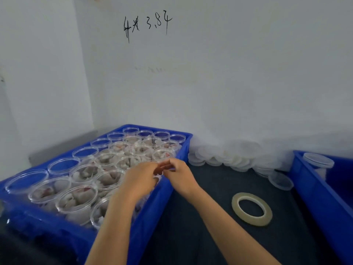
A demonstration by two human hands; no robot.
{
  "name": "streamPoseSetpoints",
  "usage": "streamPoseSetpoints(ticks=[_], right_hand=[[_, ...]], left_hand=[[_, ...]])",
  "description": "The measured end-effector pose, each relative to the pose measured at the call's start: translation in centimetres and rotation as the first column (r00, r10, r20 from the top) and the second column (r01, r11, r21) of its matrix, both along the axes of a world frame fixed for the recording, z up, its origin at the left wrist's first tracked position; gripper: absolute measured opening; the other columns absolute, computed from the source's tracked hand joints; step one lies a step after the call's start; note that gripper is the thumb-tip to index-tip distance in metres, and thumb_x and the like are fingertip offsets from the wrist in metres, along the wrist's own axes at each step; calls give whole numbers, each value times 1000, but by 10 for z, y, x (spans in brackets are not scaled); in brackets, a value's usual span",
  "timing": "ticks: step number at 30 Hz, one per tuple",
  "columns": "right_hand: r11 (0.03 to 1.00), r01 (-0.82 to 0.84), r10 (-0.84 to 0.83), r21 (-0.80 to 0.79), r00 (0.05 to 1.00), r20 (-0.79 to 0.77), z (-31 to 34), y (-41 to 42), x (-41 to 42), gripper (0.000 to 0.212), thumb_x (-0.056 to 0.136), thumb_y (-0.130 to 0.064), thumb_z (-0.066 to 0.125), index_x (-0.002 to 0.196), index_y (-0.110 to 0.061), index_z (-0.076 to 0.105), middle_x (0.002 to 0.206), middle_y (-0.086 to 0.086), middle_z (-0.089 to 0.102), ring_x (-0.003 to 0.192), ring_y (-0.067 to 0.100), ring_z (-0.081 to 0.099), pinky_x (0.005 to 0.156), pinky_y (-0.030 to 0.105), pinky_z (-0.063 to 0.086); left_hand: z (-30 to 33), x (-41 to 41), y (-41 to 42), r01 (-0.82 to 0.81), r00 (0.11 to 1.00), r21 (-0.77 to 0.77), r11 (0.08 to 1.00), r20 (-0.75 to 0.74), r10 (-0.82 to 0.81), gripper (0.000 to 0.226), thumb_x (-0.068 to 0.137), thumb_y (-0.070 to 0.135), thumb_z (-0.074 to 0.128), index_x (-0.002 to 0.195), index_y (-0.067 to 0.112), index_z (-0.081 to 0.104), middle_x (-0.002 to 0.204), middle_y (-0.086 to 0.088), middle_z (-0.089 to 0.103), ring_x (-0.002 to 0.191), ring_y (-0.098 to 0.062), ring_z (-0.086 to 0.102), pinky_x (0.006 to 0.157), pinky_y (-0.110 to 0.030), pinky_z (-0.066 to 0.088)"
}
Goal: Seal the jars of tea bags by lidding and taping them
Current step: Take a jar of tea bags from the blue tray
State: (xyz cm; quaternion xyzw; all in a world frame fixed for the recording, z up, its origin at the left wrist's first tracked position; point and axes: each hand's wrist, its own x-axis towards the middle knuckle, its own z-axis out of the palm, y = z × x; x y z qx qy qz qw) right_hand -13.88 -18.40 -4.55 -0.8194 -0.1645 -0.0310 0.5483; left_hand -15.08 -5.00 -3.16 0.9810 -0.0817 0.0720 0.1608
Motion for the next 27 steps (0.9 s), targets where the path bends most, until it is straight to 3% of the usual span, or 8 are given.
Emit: streamPoseSetpoints(ticks=[4, 8, 11, 14, 17, 21, 24, 27], right_hand=[[998, -56, 56, -28, 998, 11, -4, 21, -12, 19, 93, -1, 52, 106, -8, 64, 106, 3, 68, 98, 13, 62, 77, 15, 49], [985, -148, 152, -87, 987, 42, -9, 40, -29, 14, 93, -9, 57, 106, -10, 63, 97, -7, 65, 87, 0, 60, 72, 10, 49], [956, -181, 211, -232, 971, 110, -10, 51, -40, 16, 94, -15, 59, 110, -11, 60, 106, -3, 66, 97, 9, 61, 90, 25, 51], [903, -113, 218, -414, 952, 214, -11, 52, -47, 16, 90, -22, 66, 103, -17, 59, 102, -8, 63, 102, 11, 59, 104, 43, 38], [824, -243, 365, -512, 919, 151, -5, 49, -53, 9, 86, -25, 70, 94, -23, 67, 107, -8, 62, 109, 9, 54, 115, 52, 18], [654, -189, 423, -733, 894, 147, 1, 51, -60, 12, 84, -27, 71, 95, -29, 73, 117, -6, 56, 119, 13, 46, 111, 54, -8], [579, -96, 427, -809, 881, 201, 1, 58, -63, 12, 85, -27, 70, 96, -29, 73, 118, -6, 55, 118, 14, 46, 112, 55, -6], [521, 5, 452, -854, 847, 280, -2, 62, -62, 11, 86, -29, 68, 96, -31, 73, 113, -6, 57, 111, 15, 48, 110, 52, 14]], left_hand=[[-5, -20, 29, 31, 999, -60, 998, 8, -31, 24, 92, 14, 61, 115, 22, 62, 113, 5, 64, 99, -8, 61, 90, -27, 50], [-16, -41, 57, 19, 997, -32, 999, 73, -16, 19, 89, 16, 66, 101, 30, 61, 95, 15, 60, 80, 3, 52, 73, -11, 39], [-19, -54, 72, 3, 996, -55, 998, 94, 2, 20, 87, 18, 67, 105, 27, 64, 105, 10, 61, 94, -6, 56, 83, -21, 44], [-22, -65, 82, -11, 988, -76, 997, 152, 23, 16, 85, 24, 69, 98, 31, 63, 103, 12, 59, 98, -8, 54, 85, -26, 45], [-27, -74, 93, -55, 990, -64, 996, 128, 63, 14, 85, 32, 70, 96, 34, 61, 103, 13, 59, 96, -6, 55, 86, -29, 48], [-33, -76, 98, -168, 968, -59, 984, 178, 176, 23, 83, 20, 73, 98, 33, 62, 104, 15, 62, 89, -5, 57, 79, -26, 51], [-37, -73, 96, -223, 944, -65, 973, 234, 232, 31, 78, 19, 78, 102, 30, 61, 105, 12, 55, 86, -6, 53, 73, -24, 46], [-40, -69, 100, -272, 937, -73, 960, 209, 281, 26, 80, 22, 76, 100, 29, 61, 97, 10, 61, 82, -6, 54, 70, -22, 43]])
